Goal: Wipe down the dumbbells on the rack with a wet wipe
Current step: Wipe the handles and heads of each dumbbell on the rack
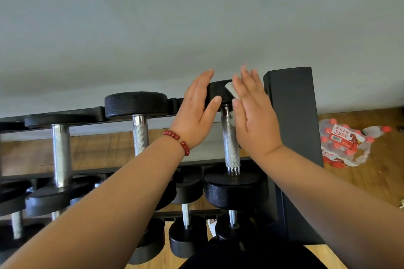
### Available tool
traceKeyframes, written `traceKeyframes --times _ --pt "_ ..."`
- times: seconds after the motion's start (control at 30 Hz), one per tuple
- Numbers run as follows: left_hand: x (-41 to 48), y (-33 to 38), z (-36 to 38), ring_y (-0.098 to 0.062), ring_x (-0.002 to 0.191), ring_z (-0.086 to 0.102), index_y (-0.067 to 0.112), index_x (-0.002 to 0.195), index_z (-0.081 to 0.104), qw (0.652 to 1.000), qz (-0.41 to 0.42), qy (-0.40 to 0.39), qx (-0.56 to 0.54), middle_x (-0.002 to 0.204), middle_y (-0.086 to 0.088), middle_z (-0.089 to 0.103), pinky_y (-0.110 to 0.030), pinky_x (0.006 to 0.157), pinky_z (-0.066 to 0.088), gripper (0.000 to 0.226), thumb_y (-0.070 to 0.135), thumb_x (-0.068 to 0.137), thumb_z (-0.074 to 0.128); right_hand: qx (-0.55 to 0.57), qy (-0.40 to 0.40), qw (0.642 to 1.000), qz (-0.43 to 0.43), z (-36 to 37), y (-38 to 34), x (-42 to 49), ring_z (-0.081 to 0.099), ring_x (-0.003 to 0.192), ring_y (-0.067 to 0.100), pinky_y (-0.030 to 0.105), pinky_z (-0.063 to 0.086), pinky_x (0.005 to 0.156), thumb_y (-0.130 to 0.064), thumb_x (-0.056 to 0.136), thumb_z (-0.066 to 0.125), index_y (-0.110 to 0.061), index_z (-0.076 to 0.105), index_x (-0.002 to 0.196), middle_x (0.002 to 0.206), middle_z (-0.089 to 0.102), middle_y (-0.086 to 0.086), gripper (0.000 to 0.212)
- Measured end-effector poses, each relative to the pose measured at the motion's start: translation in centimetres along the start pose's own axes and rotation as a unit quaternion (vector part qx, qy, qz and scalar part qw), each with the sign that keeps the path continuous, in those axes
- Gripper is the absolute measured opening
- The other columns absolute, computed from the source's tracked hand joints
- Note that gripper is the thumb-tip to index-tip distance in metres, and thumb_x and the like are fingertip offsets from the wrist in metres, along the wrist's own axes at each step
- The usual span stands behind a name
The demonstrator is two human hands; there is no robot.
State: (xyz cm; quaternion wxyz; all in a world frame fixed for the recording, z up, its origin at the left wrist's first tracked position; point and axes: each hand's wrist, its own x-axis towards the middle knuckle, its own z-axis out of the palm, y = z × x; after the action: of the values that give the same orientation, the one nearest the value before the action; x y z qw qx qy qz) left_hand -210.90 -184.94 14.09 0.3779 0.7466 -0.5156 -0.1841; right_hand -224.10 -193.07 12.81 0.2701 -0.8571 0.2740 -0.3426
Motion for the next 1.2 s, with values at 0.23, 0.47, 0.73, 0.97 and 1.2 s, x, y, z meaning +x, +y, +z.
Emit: traceKeyframes --times 0.23,0.47,0.73,0.97,1.2 --pt "-1.2 -2.4 -1.2 0.002 0.133 0.031 0.014 0.151 0.024 1.000 -0.014 -0.010 0.015 0.146 0.009 0.035 -0.006 0.108 0.023 0.064 0.030 0.097 0.055 -0.125 -0.108 0.950 -0.265 -1.5 1.8 3.4 0.033 0.140 0.030 0.045 0.031 0.114 -0.028 0.106 0.030 -0.002 0.047 0.140 0.149 0.043 0.015 0.046" --pt "-0.9 -3.4 -1.7 0.003 0.115 0.047 0.021 0.143 0.037 0.999 -0.031 -0.026 0.012 0.131 0.009 0.052 -0.005 0.096 0.035 0.053 0.031 0.096 0.056 -0.157 -0.159 0.912 -0.345 -2.0 1.4 5.3 0.044 0.135 0.033 0.045 0.039 0.108 -0.023 0.104 0.037 -0.001 0.055 0.133 0.141 0.051 0.016 0.040" --pt "-1.1 -3.7 -1.5 0.002 0.113 0.046 0.021 0.144 0.035 1.000 -0.020 -0.009 0.000 0.129 0.011 0.047 -0.005 0.092 0.036 0.052 0.031 0.096 0.055 -0.177 -0.196 0.888 -0.377 -3.1 2.5 5.4 0.034 0.140 0.033 0.043 0.031 0.115 -0.023 0.105 0.036 -0.006 0.048 0.139 0.147 0.043 0.012 0.040" --pt "-1.2 -4.0 -1.3 -0.004 0.121 0.042 0.018 0.147 0.031 1.000 -0.007 -0.001 0.007 0.140 0.000 0.047 -0.023 0.099 0.038 0.056 0.032 0.097 0.053 -0.157 -0.246 0.874 -0.389 -2.1 0.9 7.3 0.038 0.138 0.034 0.041 0.036 0.113 -0.021 0.102 0.041 -0.004 0.058 0.131 0.141 0.051 0.014 0.038" --pt "-1.3 -4.5 -1.2 -0.010 0.122 0.048 0.020 0.146 0.034 1.000 -0.008 0.002 -0.007 0.136 0.001 0.051 -0.027 0.099 0.043 0.054 0.032 0.097 0.053 -0.177 -0.227 0.873 -0.394 -1.4 0.2 6.8 0.047 0.132 0.033 0.045 0.043 0.106 -0.019 0.100 0.043 -0.003 0.063 0.126 0.136 0.057 0.013 0.037"
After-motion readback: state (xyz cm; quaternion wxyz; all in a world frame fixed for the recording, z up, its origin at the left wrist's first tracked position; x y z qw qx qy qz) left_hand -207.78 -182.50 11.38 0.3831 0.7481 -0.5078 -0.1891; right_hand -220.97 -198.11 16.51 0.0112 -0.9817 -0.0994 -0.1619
